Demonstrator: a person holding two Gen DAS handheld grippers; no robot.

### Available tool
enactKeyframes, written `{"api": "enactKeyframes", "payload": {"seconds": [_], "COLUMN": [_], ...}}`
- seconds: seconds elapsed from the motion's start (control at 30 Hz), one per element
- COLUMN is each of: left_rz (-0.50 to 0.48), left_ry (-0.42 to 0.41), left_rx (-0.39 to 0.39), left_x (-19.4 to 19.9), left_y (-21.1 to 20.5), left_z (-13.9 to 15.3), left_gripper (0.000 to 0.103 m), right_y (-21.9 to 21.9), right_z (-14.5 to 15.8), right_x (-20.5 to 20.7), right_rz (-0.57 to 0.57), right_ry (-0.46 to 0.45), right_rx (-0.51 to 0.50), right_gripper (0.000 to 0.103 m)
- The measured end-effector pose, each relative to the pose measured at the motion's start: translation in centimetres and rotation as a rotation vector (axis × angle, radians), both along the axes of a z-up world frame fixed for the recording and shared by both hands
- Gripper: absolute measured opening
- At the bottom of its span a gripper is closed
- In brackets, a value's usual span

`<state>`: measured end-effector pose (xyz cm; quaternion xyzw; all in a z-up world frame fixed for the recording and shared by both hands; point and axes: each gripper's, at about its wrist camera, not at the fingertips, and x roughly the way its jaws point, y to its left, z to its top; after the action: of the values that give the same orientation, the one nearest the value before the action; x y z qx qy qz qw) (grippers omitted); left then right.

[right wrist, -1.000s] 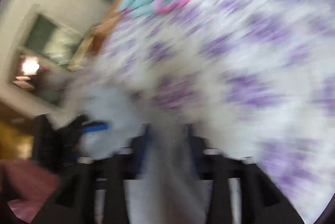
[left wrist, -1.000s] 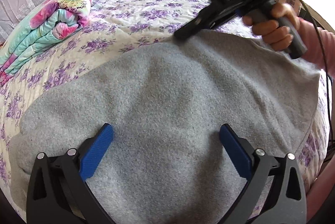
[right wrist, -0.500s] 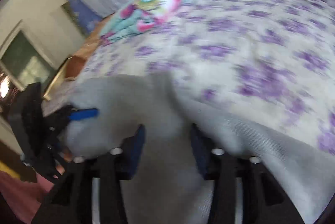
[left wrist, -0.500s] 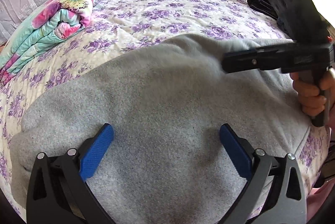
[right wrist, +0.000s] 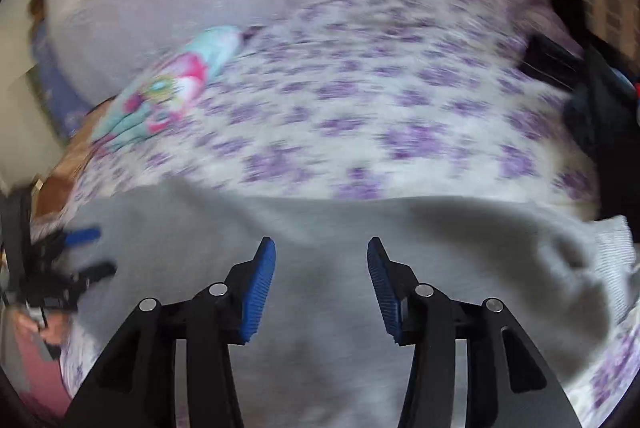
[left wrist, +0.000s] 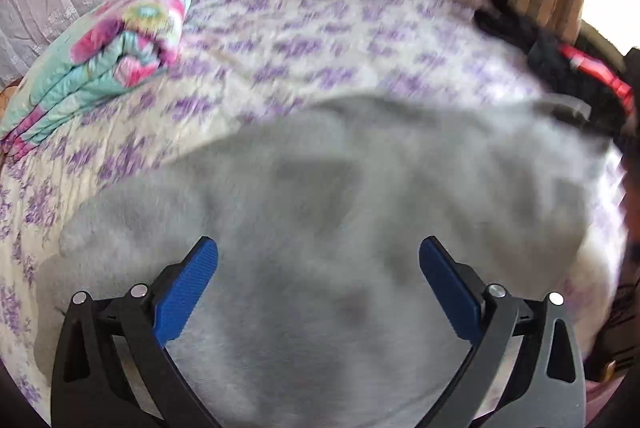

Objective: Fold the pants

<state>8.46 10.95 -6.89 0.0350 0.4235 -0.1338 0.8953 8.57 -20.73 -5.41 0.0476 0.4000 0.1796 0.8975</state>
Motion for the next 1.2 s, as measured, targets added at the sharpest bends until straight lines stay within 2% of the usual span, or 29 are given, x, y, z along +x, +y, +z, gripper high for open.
{"api": "enactKeyframes", "payload": {"seconds": [0.07,0.13,0.17,0.23,0.3,0.37,0.47,0.57,0.63,0.7,0.8,0.83,0.9,1.0,1.03,1.1,1.13,1.2], "left_rz": [-0.011,-0.024,-0.016,0.011,-0.011,-0.003,0.032,0.068,0.084,0.048,0.000,-0.009,-0.021,0.048,0.071,0.080,0.076,0.106], "left_ry": [-0.008,0.033,0.077,0.149,0.082,0.048,0.040,0.049,0.028,-0.053,-0.092,-0.075,0.017,0.153,0.184,0.241,0.240,0.219], "left_rx": [-0.045,0.016,0.076,0.147,0.125,0.164,0.167,0.172,0.159,0.117,0.081,0.070,0.039,0.089,0.084,-0.044,-0.082,-0.048], "left_x": [0.2,0.9,1.3,1.2,-0.7,-2.5,-3.8,-4.6,-4.7,-4.6,-1.9,-0.3,3.6,7.9,8.3,8.3,7.9,6.7], "left_y": [-1.1,-2.6,-3.2,-3.0,-1.8,-0.9,1.2,2.4,2.6,1.4,-1.1,-2.0,-3.5,-3.3,-2.4,0.4,1.5,3.7], "left_z": [0.8,-0.2,-1.6,-4.5,-4.7,-4.4,-3.9,-2.5,-0.6,2.2,3.7,3.4,1.6,-2.4,-3.4,-3.9,-3.5,-2.6], "left_gripper": [0.099,0.099,0.099,0.099,0.099,0.099,0.099,0.099,0.099,0.099,0.099,0.099,0.099,0.099,0.098,0.097,0.097,0.097], "right_y": [3.8,6.1,6.8,5.9,3.3,-0.5,-5.3,-8.2,-7.8,-5.9,-1.3,0.6,4.1,7.2,7.6,5.9,4.1,-0.1], "right_z": [-0.8,-1.9,-2.8,-3.9,-3.7,-3.2,-3.2,-3.0,-1.6,-0.1,1.1,1.1,0.4,-1.2,-2.1,-3.7,-4.0,-3.9], "right_x": [-1.5,-2.6,-3.1,-4.5,-6.0,-6.7,-7.0,-6.7,-6.7,-6.5,-4.3,-3.2,-0.9,1.6,2.4,3.6,3.9,4.1], "right_rz": [0.105,0.142,0.144,0.138,0.114,0.056,-0.081,-0.198,-0.220,-0.164,-0.067,-0.033,0.063,0.167,0.163,0.080,0.052,-0.034], "right_ry": [0.000,0.005,0.008,-0.003,-0.021,-0.003,0.006,0.029,-0.022,-0.108,-0.160,-0.167,-0.144,-0.080,-0.057,-0.028,-0.017,0.000], "right_rx": [-0.020,-0.112,-0.191,-0.274,-0.270,-0.240,-0.268,-0.280,-0.296,-0.259,-0.198,-0.189,-0.169,-0.172,-0.225,-0.340,-0.331,-0.300], "right_gripper": [0.048,0.048,0.048,0.051,0.052,0.052,0.052,0.055,0.057,0.058,0.060,0.060,0.060,0.059,0.059,0.059,0.061,0.061]}}
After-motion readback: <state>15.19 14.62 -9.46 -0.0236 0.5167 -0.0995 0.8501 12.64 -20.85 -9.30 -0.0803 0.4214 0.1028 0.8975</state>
